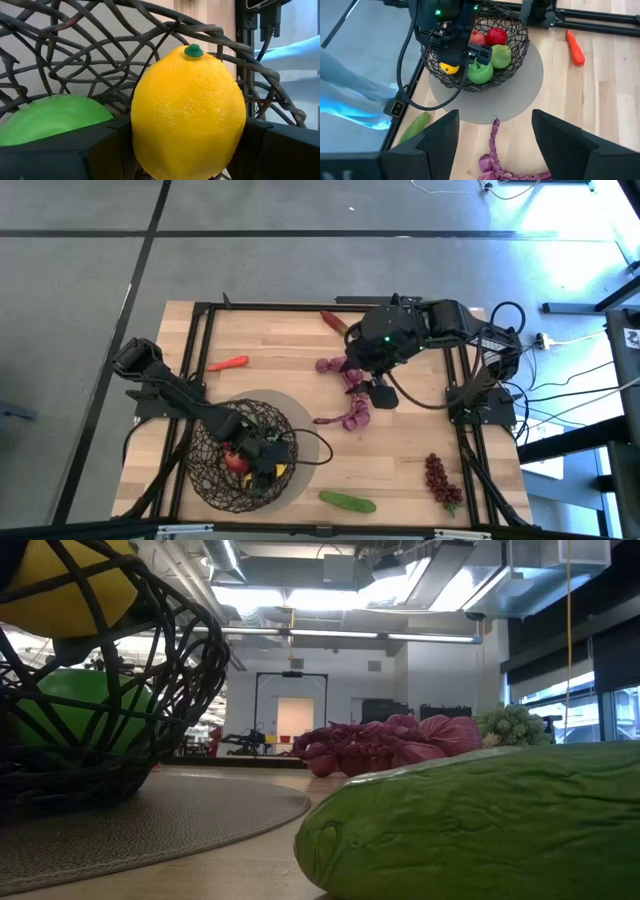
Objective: Build produce basket
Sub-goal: Put the yellow lemon into the black wire basket, then put the red chili pepper into the black wire basket
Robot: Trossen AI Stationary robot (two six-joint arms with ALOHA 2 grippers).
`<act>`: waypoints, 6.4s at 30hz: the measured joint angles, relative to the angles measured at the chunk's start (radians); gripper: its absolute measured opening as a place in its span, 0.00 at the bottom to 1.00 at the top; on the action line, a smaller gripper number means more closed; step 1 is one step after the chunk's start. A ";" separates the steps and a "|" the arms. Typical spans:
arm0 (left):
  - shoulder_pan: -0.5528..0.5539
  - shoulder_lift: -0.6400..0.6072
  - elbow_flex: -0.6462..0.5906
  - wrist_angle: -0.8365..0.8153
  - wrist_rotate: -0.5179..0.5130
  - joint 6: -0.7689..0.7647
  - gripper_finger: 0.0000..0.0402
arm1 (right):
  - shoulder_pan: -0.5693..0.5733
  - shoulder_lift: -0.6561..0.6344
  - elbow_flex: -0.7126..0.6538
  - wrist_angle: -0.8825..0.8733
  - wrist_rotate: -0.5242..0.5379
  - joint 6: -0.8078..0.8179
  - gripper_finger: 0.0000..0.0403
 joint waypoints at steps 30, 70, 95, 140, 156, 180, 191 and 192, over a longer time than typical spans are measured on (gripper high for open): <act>0.001 0.000 0.000 -0.001 -0.056 -0.042 0.62 | 0.000 0.000 0.000 0.000 0.000 0.016 0.62; 0.514 -0.102 0.370 -0.608 -0.298 0.100 0.63 | -0.002 0.007 0.000 0.095 0.106 0.204 0.62; 0.934 -0.230 0.369 -0.640 -0.183 0.311 0.63 | -0.534 0.244 -0.001 -0.065 0.289 0.090 0.62; 1.077 -0.257 0.371 -0.629 -0.021 0.308 0.63 | -0.717 0.754 -0.007 0.108 0.146 0.053 0.62; 1.076 -0.257 0.371 -0.630 -0.021 0.308 0.63 | -0.727 0.786 -0.020 0.112 0.077 0.040 0.45; 1.070 -0.347 0.370 -0.649 -0.059 0.331 0.63 | -0.676 0.742 0.018 -0.035 0.086 0.038 0.23; 1.071 -0.459 0.370 -0.654 -0.059 0.381 0.63 | -0.564 0.573 0.018 -0.093 0.120 0.073 0.23; 1.071 -0.466 0.370 -0.655 -0.059 0.386 0.63 | -0.549 0.552 0.018 -0.088 0.125 0.082 0.23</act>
